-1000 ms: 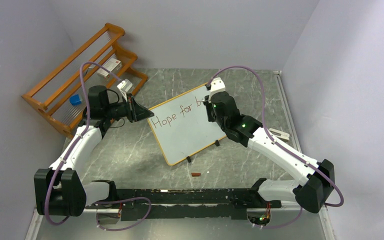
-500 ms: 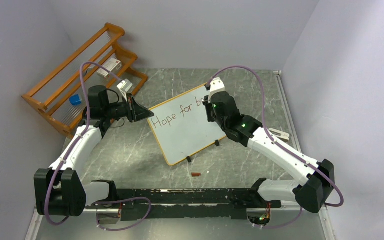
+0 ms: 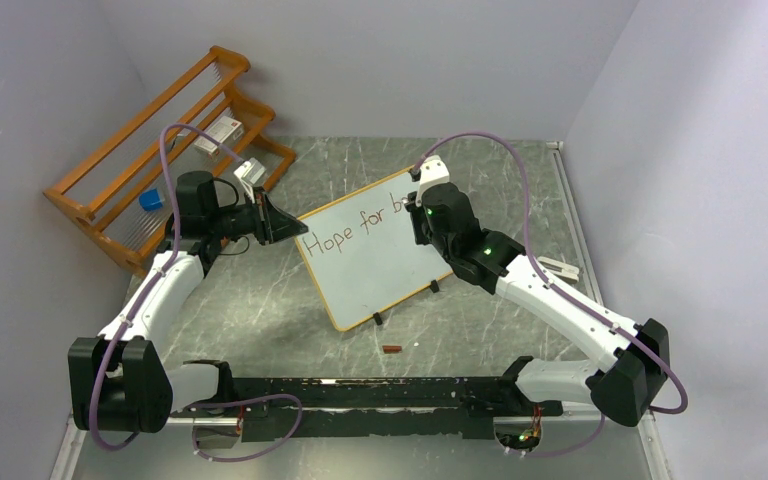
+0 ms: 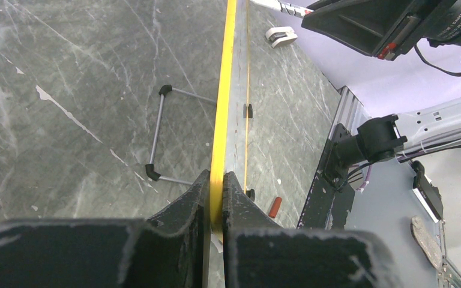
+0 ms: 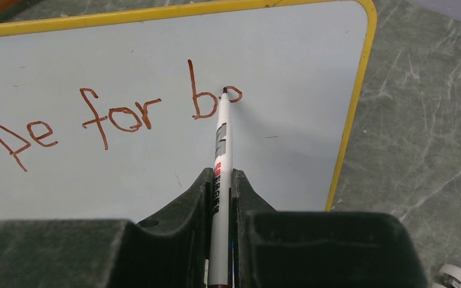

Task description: Write a sentence on the whiteboard

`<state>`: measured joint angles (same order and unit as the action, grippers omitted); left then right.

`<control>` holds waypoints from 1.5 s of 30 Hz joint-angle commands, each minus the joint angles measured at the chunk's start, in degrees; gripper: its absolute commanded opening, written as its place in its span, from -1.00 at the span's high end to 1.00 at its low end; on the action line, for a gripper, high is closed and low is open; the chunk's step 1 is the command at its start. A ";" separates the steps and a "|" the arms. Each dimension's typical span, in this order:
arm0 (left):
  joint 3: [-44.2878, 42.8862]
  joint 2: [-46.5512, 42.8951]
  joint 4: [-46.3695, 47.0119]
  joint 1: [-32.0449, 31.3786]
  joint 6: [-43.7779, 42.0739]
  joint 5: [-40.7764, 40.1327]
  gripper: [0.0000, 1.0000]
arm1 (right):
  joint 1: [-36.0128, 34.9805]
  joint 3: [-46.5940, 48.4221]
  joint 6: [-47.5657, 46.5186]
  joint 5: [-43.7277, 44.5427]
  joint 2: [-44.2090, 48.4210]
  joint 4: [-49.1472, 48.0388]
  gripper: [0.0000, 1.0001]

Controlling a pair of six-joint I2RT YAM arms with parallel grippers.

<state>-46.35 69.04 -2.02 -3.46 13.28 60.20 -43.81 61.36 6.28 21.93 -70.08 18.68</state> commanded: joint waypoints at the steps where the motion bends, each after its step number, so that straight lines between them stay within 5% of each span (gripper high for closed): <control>1: 1.26 2.24 -5.01 -0.93 -3.89 -3.37 0.90 | 0.39 -0.53 0.31 -1.98 0.72 1.64 1.00; 45: 1.17 2.31 -5.01 -0.93 -4.01 -3.41 0.90 | 0.39 -2.10 0.79 3.82 1.17 2.61 1.00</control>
<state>-46.46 69.28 -2.00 -3.46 13.28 60.20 -43.83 60.31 6.66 24.01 -69.56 21.69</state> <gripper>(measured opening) 0.116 0.152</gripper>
